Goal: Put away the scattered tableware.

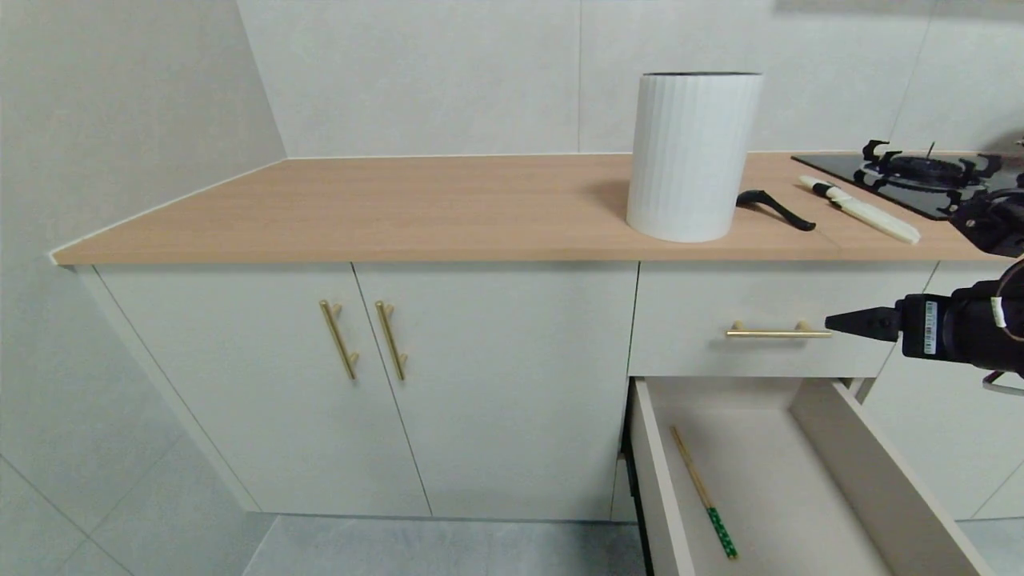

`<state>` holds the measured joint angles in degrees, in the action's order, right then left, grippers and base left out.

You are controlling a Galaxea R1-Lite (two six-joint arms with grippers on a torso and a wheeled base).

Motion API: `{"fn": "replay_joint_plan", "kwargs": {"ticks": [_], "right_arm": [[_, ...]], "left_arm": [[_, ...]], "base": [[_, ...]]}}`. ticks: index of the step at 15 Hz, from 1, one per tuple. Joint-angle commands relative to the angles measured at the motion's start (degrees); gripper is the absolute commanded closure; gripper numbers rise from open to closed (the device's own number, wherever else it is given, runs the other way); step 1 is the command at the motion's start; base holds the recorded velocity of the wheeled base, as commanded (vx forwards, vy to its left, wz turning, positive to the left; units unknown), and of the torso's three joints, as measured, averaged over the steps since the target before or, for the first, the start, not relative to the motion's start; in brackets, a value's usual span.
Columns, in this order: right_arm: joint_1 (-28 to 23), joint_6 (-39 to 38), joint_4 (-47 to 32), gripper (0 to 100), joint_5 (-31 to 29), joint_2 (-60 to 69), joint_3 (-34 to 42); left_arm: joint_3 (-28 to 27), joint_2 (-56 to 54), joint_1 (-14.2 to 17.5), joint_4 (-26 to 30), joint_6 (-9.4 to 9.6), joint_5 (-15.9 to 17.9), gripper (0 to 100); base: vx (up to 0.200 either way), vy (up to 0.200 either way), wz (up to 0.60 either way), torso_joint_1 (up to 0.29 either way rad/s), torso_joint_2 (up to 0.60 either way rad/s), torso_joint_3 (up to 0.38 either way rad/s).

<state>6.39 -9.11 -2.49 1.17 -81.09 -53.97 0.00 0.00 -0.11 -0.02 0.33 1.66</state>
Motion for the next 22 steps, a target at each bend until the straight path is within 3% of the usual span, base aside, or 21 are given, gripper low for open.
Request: {"fn": "replay_joint_plan", "kwargs": {"ticks": [1,9,14,16,18,20,22], "right_arm": [[0.03,-0.03,-0.06,0,0.06,-0.12,0.09],[0.03,0.05,0.29,0,0.15,-1.09,0.0],[-2.17,3.04,13.3,0,0.68,-9.87,-2.11],[-4.54,4.27,19.1,0,0.68,-18.84,-8.43],[-6.3,5.77,19.63,0,1.73,-25.52,-15.47],[-8.94,7.44,19.71,0,9.38,-33.43,-23.64],[-10.26,10.16,19.71,0,13.6,-37.47,-26.98]], "left_arm": [[0.0,0.09,0.02,-0.06,0.02,0.01,0],[0.0,0.09,0.02,-0.06,0.02,0.01,0],[0.0,0.09,0.02,-0.06,0.02,0.01,0],[0.0,0.09,0.02,0.02,0.02,0.01,0],[0.0,0.09,0.02,-0.06,0.02,0.01,0],[0.0,0.09,0.02,-0.06,0.02,0.01,0],[0.0,0.09,0.02,0.02,0.02,0.01,0]], "base": [[0.0,0.0,0.0,0.1,-0.55,-0.3],[0.0,0.0,0.0,0.174,-0.48,-0.3],[0.0,0.0,0.0,0.092,-0.22,-0.131],[0.0,0.0,0.0,0.0,0.0,0.0],[0.0,0.0,0.0,0.0,0.0,0.0],[0.0,0.0,0.0,0.0,0.0,0.0],[0.0,0.0,0.0,0.0,0.0,0.0]]}}
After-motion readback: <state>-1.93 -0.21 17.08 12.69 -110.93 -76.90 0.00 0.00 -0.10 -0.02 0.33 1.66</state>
